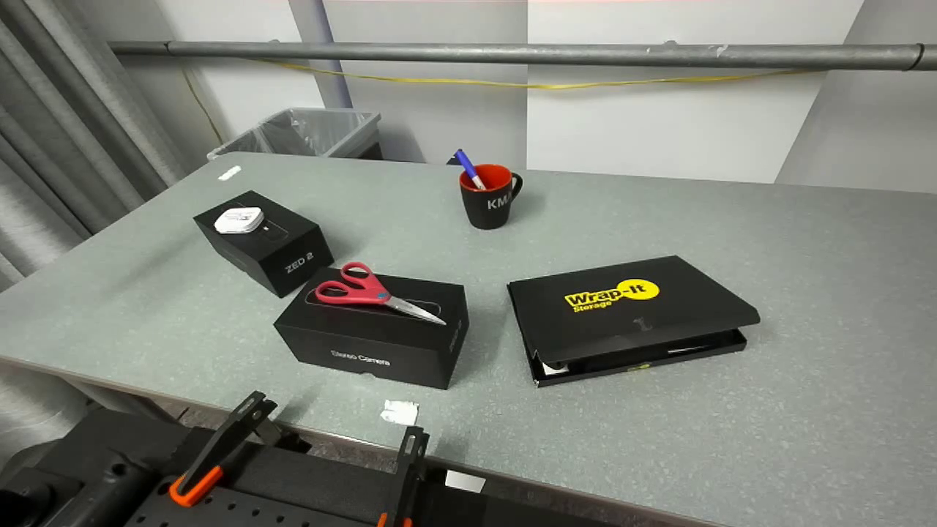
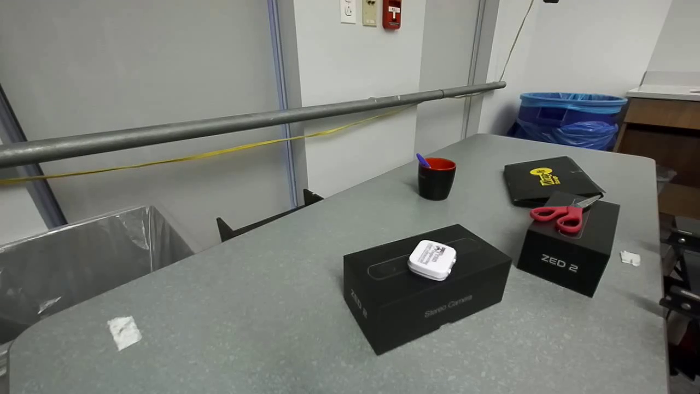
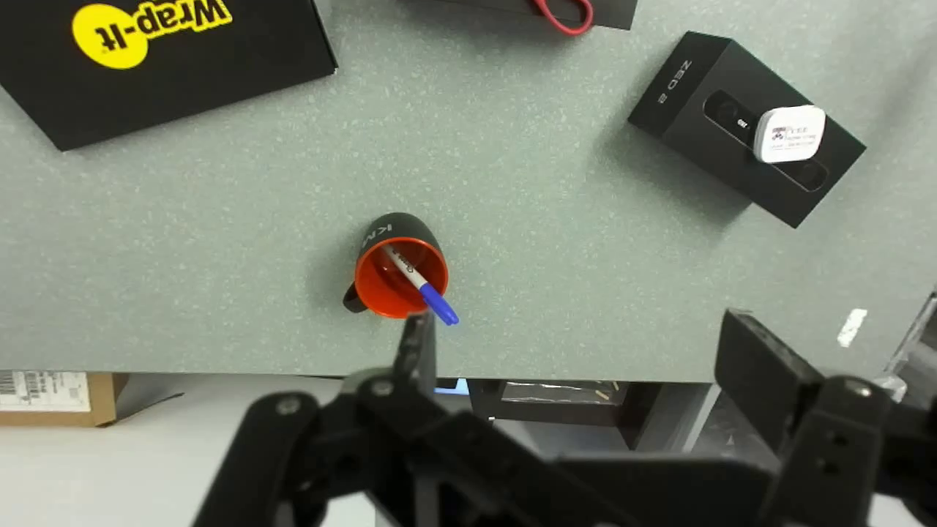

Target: Take the blue pen out of the black mug

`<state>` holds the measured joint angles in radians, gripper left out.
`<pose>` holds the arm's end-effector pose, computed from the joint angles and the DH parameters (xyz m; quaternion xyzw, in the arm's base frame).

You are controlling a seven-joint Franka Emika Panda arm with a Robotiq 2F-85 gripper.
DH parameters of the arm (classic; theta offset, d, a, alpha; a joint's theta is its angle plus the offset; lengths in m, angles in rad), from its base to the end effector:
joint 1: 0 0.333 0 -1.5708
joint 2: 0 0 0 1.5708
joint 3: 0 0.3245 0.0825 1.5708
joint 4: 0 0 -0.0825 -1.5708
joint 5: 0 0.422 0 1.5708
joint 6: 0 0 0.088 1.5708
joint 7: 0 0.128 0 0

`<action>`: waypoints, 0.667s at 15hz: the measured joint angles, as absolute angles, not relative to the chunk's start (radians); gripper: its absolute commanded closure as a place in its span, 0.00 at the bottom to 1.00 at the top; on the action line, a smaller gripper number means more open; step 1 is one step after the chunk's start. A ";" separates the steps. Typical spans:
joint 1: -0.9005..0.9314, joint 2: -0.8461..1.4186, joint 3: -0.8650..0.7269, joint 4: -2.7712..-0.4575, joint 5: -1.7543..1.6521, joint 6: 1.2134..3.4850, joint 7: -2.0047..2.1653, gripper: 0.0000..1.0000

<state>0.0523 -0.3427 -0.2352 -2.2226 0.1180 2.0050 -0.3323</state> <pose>0.4929 -0.0880 0.4969 -0.9923 -0.0569 -0.0787 0.0767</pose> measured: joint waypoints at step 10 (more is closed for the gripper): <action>0.039 0.007 -0.219 -2.135 0.200 2.263 -0.671 0.00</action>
